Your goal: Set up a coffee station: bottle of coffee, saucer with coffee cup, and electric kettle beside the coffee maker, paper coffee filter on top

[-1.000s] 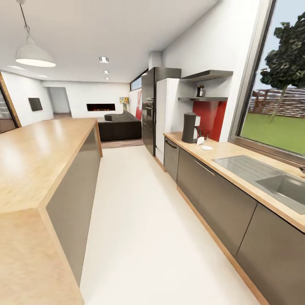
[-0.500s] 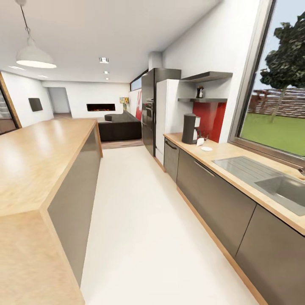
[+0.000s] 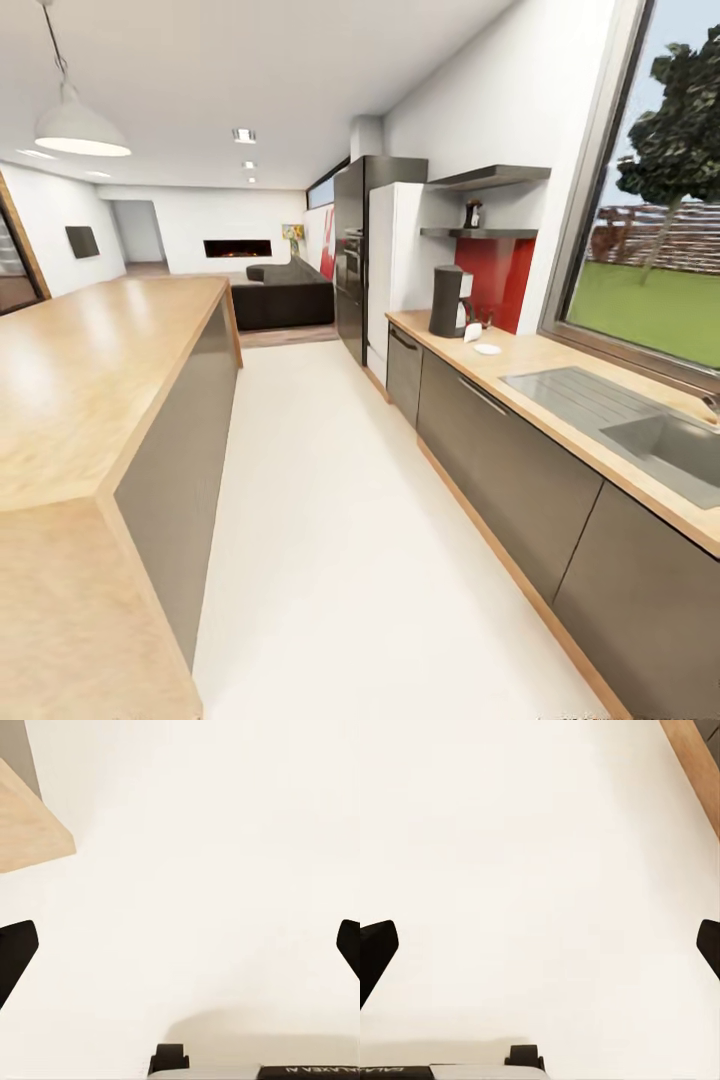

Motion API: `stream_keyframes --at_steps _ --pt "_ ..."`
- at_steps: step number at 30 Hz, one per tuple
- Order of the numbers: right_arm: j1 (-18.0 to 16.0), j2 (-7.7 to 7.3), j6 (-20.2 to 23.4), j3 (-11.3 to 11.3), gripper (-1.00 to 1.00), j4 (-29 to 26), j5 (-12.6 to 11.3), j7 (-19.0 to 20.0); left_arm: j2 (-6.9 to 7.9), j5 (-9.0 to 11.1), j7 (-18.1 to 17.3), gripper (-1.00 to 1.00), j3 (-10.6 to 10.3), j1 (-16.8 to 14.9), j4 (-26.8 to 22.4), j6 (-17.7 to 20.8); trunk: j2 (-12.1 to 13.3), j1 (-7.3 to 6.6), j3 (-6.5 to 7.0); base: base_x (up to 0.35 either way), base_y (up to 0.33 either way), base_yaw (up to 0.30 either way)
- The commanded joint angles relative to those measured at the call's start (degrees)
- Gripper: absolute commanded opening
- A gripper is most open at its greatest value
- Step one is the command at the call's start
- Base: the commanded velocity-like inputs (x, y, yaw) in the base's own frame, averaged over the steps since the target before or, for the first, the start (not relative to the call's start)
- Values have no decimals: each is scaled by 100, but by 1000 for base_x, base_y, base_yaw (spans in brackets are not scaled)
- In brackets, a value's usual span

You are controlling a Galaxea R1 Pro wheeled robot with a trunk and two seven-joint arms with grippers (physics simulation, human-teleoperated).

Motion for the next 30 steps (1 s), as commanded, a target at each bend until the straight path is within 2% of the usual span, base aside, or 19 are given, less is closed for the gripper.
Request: stream_keyframes --at_steps 1,7,30 --pt "-4 1 -18 -4 100 3 -2 -2 0 5 -8 100 3 -5 5 -19 34 -21 0 0 0 0" --pt "-4 1 -18 -4 100 9 1 -5 0 5 -8 100 3 -5 5 -19 275 -153 67 0 0 0" --pt "-4 1 -26 -4 100 30 6 -10 0 5 -8 100 3 -5 5 -19 1197 -658 476 0 0 0"
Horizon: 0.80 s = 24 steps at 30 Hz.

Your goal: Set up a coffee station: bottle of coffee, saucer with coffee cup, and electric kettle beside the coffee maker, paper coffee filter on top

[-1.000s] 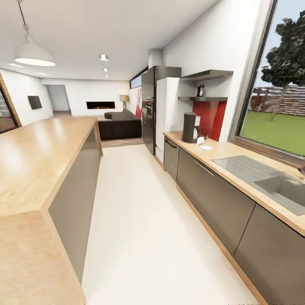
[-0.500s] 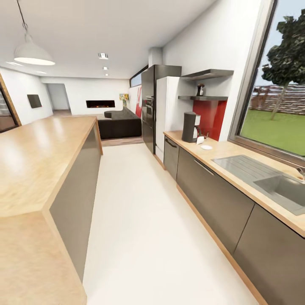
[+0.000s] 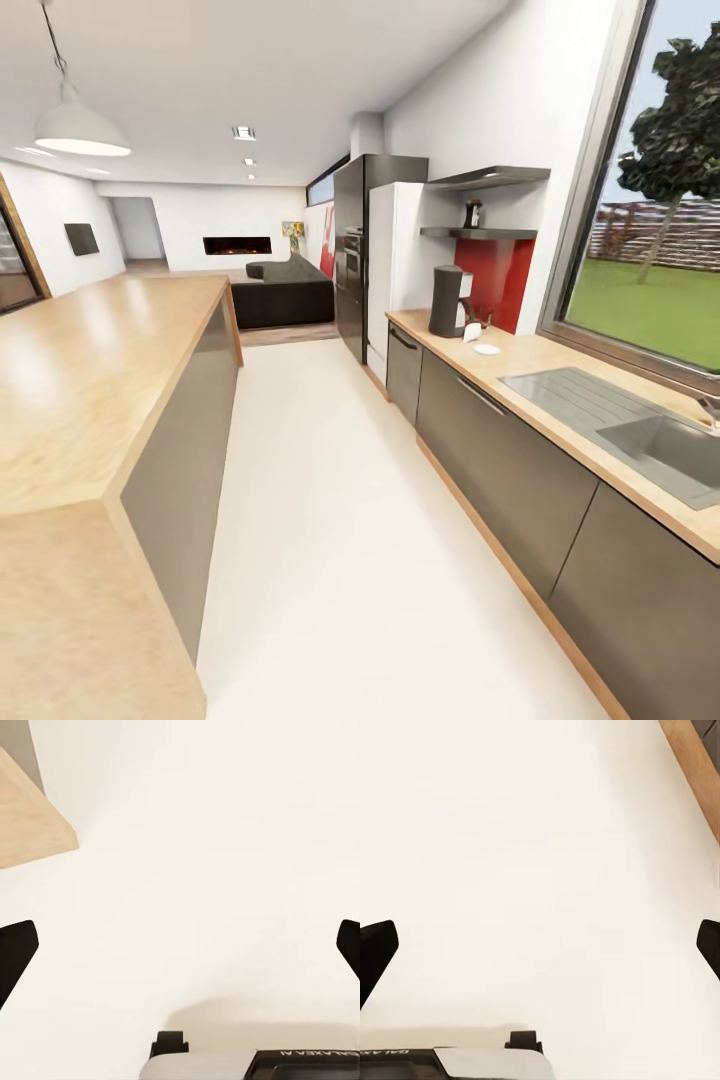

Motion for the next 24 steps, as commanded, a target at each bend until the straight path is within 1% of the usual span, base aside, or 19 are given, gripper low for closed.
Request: stream_keyframes --at_steps 1,9,24 --pt "-4 1 -17 -4 100 3 -2 -5 0 5 -7 100 3 -5 5 -19 31 -20 7 0 0 0" --pt "-4 -1 -17 -4 100 3 -2 -5 0 5 -8 100 3 -5 5 -19 352 -195 150 0 0 0" --pt "-4 -1 -17 -4 100 2 -2 -7 0 5 -8 100 3 -5 5 -19 352 -195 150 0 0 0"
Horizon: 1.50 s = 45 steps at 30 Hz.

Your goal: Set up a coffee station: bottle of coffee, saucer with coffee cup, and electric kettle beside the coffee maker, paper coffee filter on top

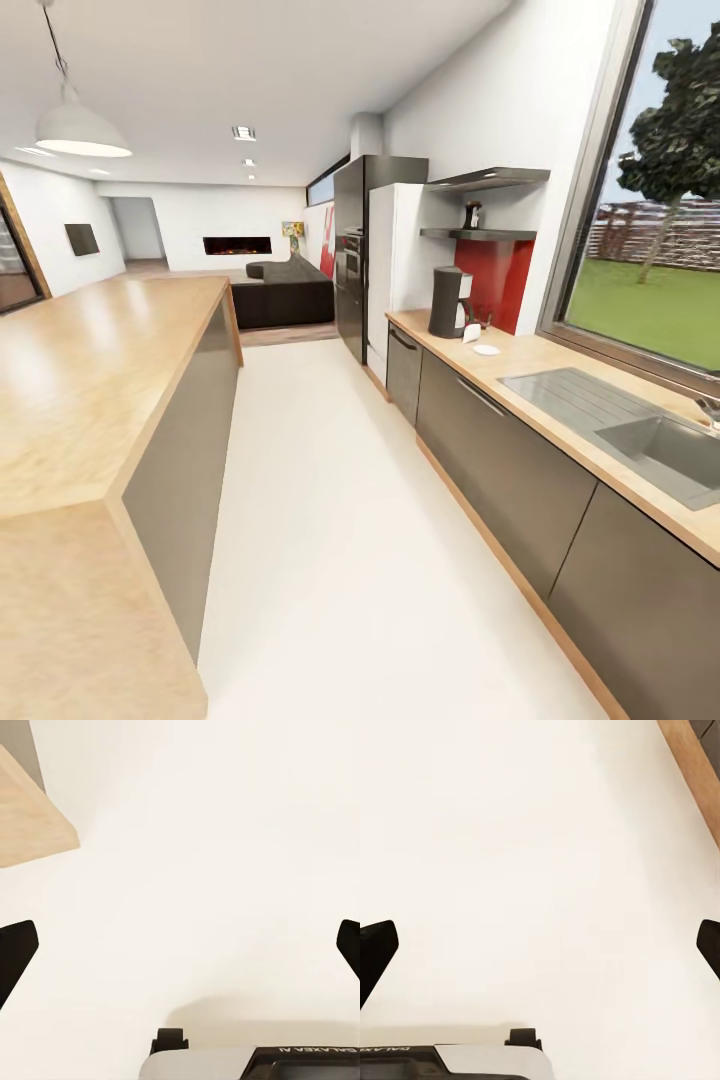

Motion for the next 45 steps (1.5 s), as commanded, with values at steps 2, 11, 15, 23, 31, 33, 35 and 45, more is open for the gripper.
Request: stream_keyframes --at_steps 2,11,15,23,31,33,35,45 --pt "-4 0 -17 -4 100 -4 -1 -2 0 5 -7 100 3 -5 5 -19 -12 3 -13 0 0 0" --pt "-4 6 -9 -301 100 -60 -24 4 0 5 -7 100 3 -5 5 -19 -12 3 -36 0 0 0" --pt "-4 10 -2 -483 100 -66 -27 10 0 5 -7 100 3 -5 5 -19 -12 3 -70 0 0 0" --pt "-4 12 0 -522 100 -68 -26 20 5 -38 -7 100 -7 6 9 -16 -12 3 -142 0 0 0" --pt "-4 20 1 -523 100 -67 -19 39 41 -78 -15 100 -56 -2 5 -33 -12 3 -216 13 0 0" --pt "-4 20 1 -523 100 -67 -19 39 51 -81 -15 100 -58 -4 5 -34 -12 3 -234 180 0 0" --pt "-4 20 1 -523 100 -64 -19 39 58 -84 -15 100 -57 -5 5 -36 -12 3 -252 273 -3 0" --pt "-4 19 -16 -504 100 -35 7 46 63 -84 -9 100 -46 -5 5 -37 -12 3 -303 251 -174 0"
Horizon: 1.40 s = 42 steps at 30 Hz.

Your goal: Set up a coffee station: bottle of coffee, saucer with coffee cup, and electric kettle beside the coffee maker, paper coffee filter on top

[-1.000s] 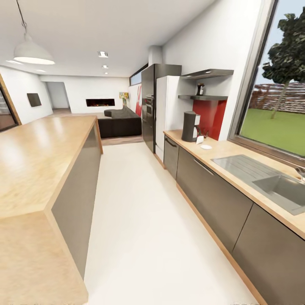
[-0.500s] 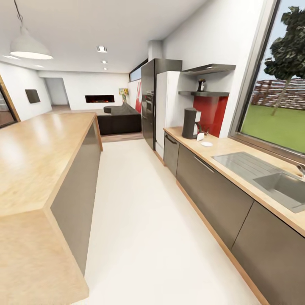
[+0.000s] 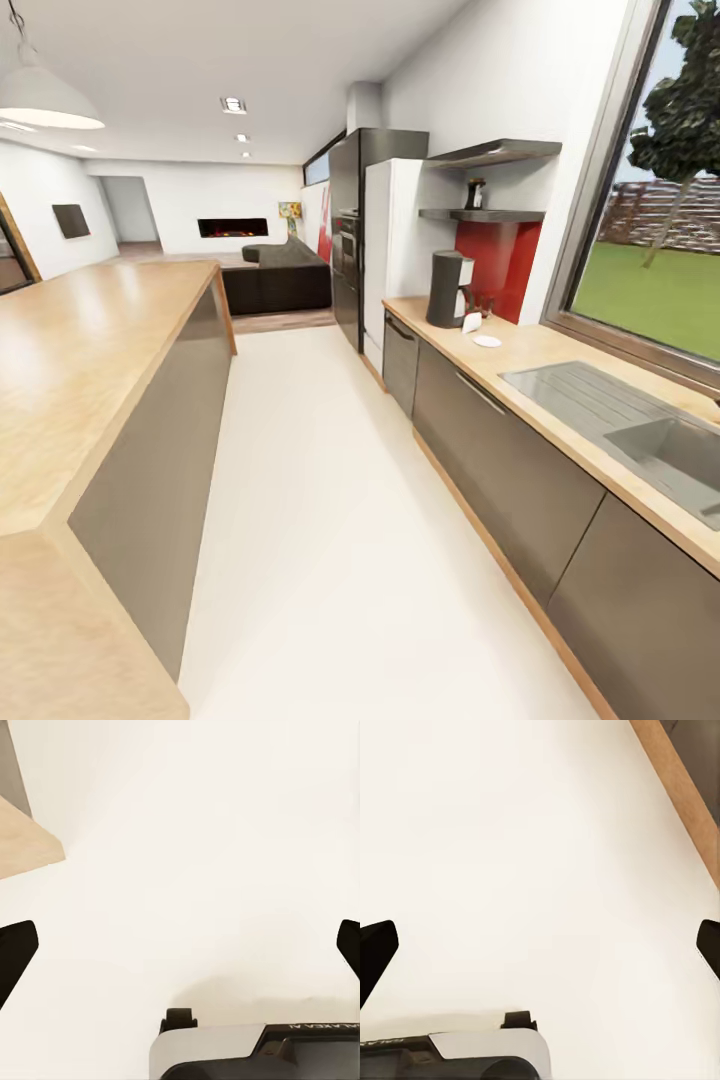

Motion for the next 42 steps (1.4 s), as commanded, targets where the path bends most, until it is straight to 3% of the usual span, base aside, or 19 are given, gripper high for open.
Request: stream_keyframes --at_steps 1,39,42 --pt "-4 -1 -18 -4 100 6 2 4 1 -3 -6 100 0 -5 5 -20 -11 6 -12 276 -194 0" --pt "-4 -6 -19 28 100 38 35 -5 43 66 2 100 56 -5 5 -28 -11 6 -12 331 -20 0" --pt "-4 3 -19 28 100 35 31 -7 108 76 4 100 60 -2 5 -29 -11 6 -12 335 0 0"
